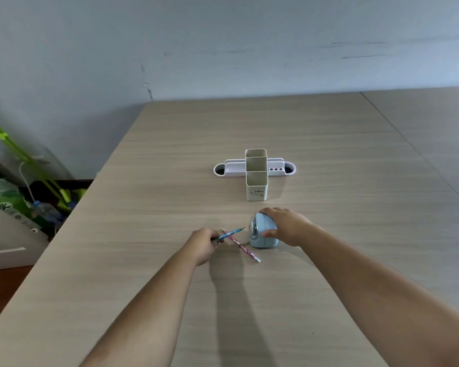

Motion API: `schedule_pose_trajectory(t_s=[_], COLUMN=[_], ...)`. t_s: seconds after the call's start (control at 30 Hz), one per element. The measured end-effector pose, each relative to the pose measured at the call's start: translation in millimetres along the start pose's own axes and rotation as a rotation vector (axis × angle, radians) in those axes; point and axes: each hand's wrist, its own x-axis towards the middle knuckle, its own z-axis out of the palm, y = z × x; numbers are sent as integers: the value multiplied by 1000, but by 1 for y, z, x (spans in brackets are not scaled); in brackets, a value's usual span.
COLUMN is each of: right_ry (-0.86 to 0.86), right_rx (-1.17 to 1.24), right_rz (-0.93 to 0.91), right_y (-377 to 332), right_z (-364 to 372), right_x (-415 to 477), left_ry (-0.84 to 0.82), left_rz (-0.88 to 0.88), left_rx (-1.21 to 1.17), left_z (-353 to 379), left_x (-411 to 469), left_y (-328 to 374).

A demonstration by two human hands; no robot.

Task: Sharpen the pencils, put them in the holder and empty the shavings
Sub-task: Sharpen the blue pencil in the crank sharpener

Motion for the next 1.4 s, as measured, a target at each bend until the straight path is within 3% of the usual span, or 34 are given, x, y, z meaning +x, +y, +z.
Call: schedule_pose_trajectory(t_s=[0.27,1.0,1.1,1.2,1.3,1.4], right_ry=[6,25,12,-15,113,53], right_rx=[17,-14,8,163,379,318], right_rz=[-17,-67,-70,-17,138,190], right_y=[-1,2,3,13,39,59], right_z=[4,8,8,6,7,20], right_x=[-1,8,7,4,-4,-11], left_ry=[77,38,7,-22,0,28], left_rz=[38,118,102,98,245,413], left_rx=[70,8,77,297,471,534], left_z=[-7,3,2,-3,1,26], left_x=[5,40,41,42,42,45], left_y=[1,31,31,38,55,84])
